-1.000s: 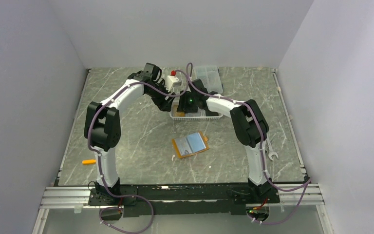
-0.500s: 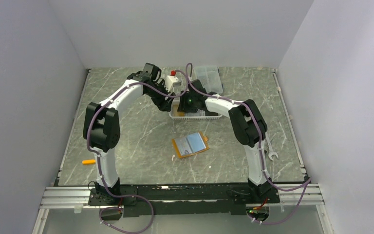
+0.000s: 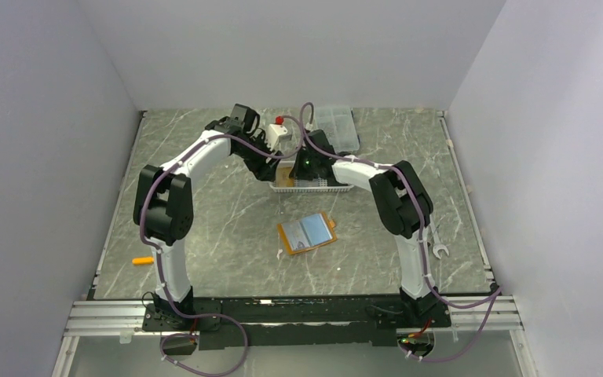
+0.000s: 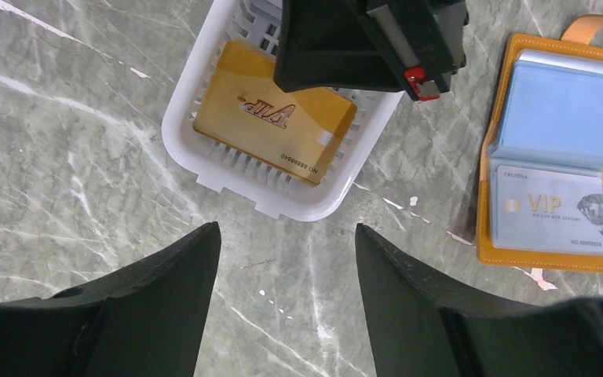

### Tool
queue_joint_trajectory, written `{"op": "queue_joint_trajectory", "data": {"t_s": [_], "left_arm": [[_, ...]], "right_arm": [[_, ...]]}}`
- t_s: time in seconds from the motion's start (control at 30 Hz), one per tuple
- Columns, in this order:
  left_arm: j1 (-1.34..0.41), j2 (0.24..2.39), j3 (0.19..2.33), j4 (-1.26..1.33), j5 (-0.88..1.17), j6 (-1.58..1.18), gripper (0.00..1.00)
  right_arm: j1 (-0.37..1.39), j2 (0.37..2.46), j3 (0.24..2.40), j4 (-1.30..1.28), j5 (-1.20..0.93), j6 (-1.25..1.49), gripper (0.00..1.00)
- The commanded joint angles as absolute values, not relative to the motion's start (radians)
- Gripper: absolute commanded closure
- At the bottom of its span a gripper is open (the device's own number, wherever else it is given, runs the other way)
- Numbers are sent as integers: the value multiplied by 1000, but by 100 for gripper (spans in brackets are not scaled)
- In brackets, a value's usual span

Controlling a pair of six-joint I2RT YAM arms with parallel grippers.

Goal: Put the credit cards into the card holder
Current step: Pick up the credit card from the storage box.

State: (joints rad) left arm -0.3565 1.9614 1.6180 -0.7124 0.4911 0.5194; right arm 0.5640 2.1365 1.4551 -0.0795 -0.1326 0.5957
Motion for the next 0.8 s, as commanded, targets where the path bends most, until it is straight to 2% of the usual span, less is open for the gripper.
{"op": "queue_joint_trajectory", "data": {"t_s": [0.0, 0.2, 0.5, 0.6, 0.77], "left_arm": [[-342, 1972, 1631, -686, 503, 520, 31], [-336, 1988, 1639, -680, 516, 511, 32], [-323, 2006, 1703, -701, 607, 444, 32], [-314, 2002, 1733, -713, 658, 408, 23], [-309, 1993, 1765, -731, 684, 376, 21]], "right_arm": [[583, 2078, 1402, -49, -132, 595, 100], [573, 2028, 1341, 19, -151, 616, 100], [525, 1947, 1202, 255, -330, 653, 100], [512, 1941, 1185, 288, -363, 660, 100], [495, 1917, 1165, 306, -373, 661, 100]]}}
